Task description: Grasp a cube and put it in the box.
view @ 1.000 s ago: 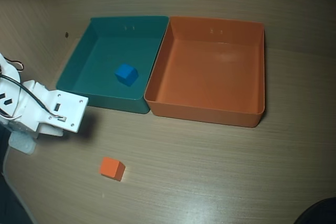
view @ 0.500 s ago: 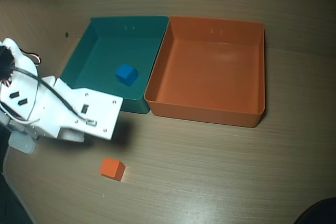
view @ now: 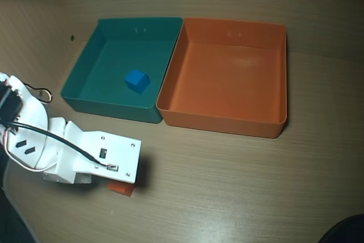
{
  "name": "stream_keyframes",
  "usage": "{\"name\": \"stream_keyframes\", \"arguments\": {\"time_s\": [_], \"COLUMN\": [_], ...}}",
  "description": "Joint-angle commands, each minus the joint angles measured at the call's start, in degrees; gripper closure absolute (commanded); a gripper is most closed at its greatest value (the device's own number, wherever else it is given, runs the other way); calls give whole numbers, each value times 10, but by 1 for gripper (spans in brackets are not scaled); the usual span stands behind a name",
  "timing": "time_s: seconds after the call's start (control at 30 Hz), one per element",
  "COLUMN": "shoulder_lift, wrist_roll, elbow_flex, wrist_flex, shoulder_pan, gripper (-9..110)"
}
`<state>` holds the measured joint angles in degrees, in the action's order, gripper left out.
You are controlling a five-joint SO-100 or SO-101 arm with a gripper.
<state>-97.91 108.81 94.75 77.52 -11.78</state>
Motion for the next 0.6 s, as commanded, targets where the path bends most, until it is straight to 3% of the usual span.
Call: {"name": "stream_keyframes", "arguments": {"time_s": [0.0,0.57], "shoulder_lift": [13,126], "wrist_roll": [-4,-2], "elbow_flex": [-68,-133], "wrist_flex": [-6,-5], "shoulder_pan": [4,7], "gripper": [107,106]}}
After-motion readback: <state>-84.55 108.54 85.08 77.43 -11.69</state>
